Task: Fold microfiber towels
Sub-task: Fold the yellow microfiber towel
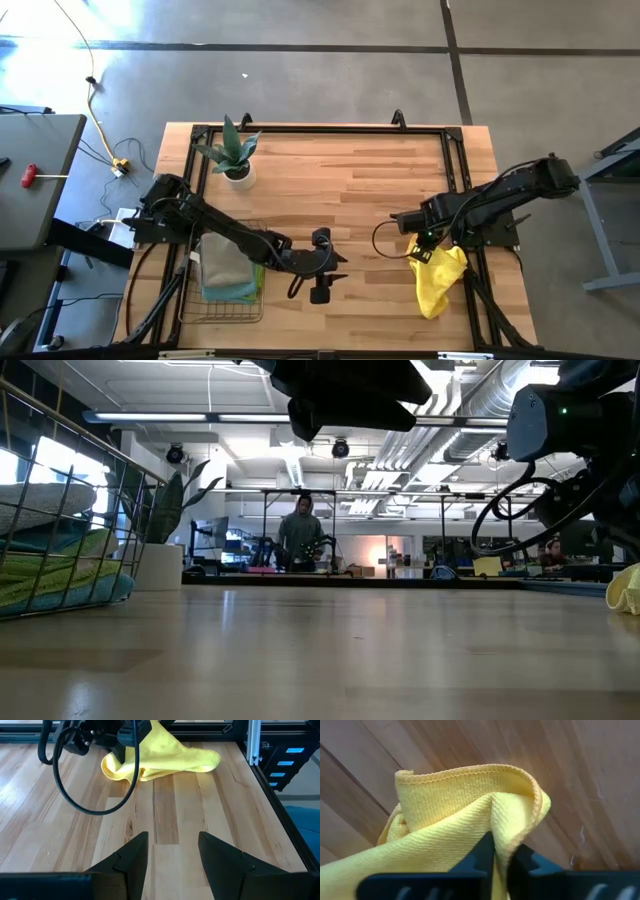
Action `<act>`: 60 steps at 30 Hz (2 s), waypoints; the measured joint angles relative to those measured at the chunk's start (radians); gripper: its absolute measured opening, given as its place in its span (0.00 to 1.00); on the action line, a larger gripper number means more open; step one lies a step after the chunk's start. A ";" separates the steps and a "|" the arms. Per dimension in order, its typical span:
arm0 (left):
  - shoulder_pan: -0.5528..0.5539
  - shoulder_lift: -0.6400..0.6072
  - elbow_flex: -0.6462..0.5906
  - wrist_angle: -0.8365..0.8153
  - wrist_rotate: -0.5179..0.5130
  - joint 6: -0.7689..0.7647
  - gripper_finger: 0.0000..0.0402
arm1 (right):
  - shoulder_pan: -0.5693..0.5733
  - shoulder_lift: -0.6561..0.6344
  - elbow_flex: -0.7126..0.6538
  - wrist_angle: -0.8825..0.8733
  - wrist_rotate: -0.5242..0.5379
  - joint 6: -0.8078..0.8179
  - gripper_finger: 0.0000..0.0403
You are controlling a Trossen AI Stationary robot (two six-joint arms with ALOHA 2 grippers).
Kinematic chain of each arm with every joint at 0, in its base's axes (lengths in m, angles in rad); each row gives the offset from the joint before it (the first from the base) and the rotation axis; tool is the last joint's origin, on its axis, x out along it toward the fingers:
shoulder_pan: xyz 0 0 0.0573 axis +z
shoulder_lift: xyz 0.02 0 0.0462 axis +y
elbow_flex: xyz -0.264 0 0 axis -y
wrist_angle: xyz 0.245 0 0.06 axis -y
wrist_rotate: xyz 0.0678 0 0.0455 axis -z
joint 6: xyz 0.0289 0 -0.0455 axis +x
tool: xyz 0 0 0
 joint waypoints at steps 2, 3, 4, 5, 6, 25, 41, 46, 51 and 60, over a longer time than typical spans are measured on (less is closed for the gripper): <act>0.000 0.000 0.000 -0.003 0.000 0.000 0.41 | 0.000 -0.001 0.003 -0.004 0.000 0.000 0.02; 0.000 0.000 0.000 -0.003 0.000 0.000 0.41 | 0.000 -0.001 0.009 -0.008 0.000 0.001 0.03; 0.000 0.000 0.000 -0.003 0.000 0.000 0.41 | 0.000 -0.001 0.018 -0.011 0.000 0.000 0.03; 0.000 0.000 0.000 -0.003 0.000 0.000 0.41 | 0.000 -0.001 0.030 -0.014 0.000 -0.017 0.03; 0.000 0.000 0.000 -0.003 0.000 0.000 0.41 | 0.000 -0.001 0.047 -0.023 0.001 -0.042 0.02; 0.006 0.000 0.000 -0.002 -0.090 0.040 0.41 | 0.018 -0.002 0.674 -0.316 0.256 -0.459 0.00; 0.146 0.000 0.000 0.292 -0.033 0.209 0.41 | 0.148 -0.001 0.772 -0.312 0.305 -0.652 0.00; 0.193 0.004 0.000 0.293 -0.015 0.183 0.41 | 0.153 -0.001 0.772 -0.290 0.335 -0.724 0.00; 0.226 0.007 0.000 0.291 0.012 0.170 0.41 | 0.152 -0.001 0.772 -0.253 0.348 -0.773 0.00; 0.239 0.007 0.000 0.290 0.101 0.179 0.41 | 0.150 -0.001 0.772 -0.232 0.394 -0.804 0.00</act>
